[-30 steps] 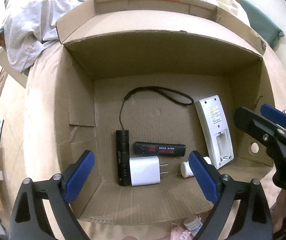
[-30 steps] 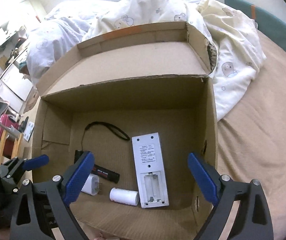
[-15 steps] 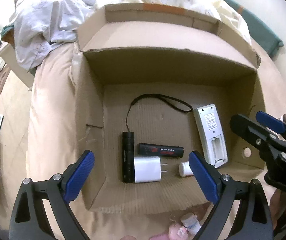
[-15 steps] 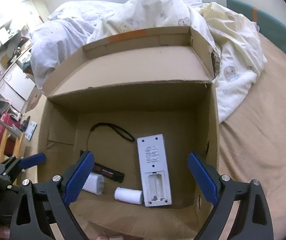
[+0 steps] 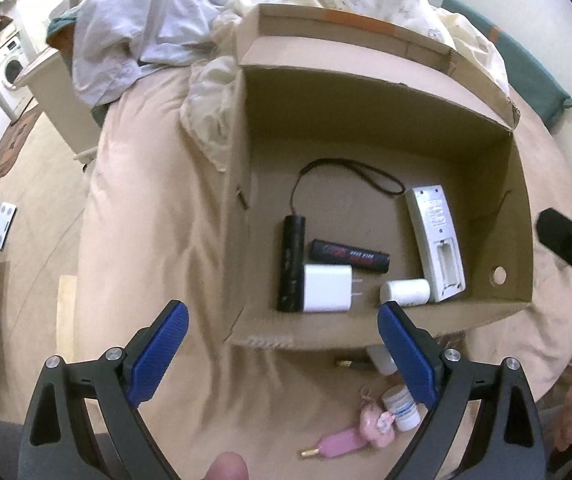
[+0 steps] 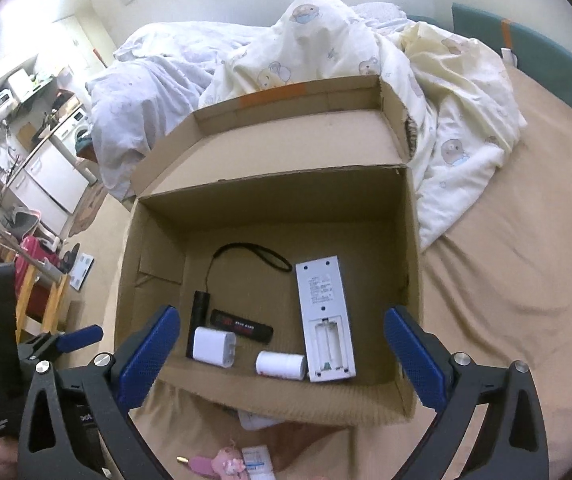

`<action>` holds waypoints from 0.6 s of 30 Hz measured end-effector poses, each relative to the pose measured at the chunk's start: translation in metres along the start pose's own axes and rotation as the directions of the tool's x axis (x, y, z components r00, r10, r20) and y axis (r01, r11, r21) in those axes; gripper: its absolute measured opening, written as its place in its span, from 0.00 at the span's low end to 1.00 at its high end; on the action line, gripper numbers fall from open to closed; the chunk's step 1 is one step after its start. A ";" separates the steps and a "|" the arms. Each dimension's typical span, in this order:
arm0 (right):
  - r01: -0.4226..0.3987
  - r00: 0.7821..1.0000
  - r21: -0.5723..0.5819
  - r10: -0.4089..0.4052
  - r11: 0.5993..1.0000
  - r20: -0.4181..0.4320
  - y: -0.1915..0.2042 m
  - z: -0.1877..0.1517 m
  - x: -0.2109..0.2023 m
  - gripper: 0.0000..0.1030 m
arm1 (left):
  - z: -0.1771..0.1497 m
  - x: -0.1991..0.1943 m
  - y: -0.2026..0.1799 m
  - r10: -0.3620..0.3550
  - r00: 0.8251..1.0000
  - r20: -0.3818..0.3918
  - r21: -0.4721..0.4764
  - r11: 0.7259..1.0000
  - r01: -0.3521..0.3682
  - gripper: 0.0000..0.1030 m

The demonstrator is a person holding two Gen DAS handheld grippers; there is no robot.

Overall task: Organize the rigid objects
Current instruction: 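Withdraw both tools from the box toward the remaining items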

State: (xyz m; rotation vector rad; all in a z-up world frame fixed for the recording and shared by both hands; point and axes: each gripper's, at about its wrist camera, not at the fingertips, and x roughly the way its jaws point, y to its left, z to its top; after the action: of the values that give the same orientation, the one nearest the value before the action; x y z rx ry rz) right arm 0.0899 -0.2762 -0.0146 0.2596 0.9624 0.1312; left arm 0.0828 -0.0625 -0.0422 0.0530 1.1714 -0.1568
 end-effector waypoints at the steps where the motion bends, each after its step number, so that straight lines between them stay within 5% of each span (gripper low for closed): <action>1: -0.001 1.000 0.003 0.001 1.000 0.003 0.000 -0.002 -0.003 1.00 | -0.004 -0.002 0.003 0.005 1.000 0.005 -0.003 1.000 -0.005 0.95; 18: 0.022 0.997 0.036 -0.020 0.999 -0.069 -0.010 -0.058 -0.017 1.00 | -0.038 -0.002 0.015 -0.005 0.999 -0.041 -0.059 0.998 0.003 0.99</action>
State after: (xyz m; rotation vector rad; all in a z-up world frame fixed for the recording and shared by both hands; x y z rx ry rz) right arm 0.0322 -0.2807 -0.0353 0.2806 1.0362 0.1036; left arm 0.0493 -0.0425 -0.0558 0.0023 1.2169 -0.1250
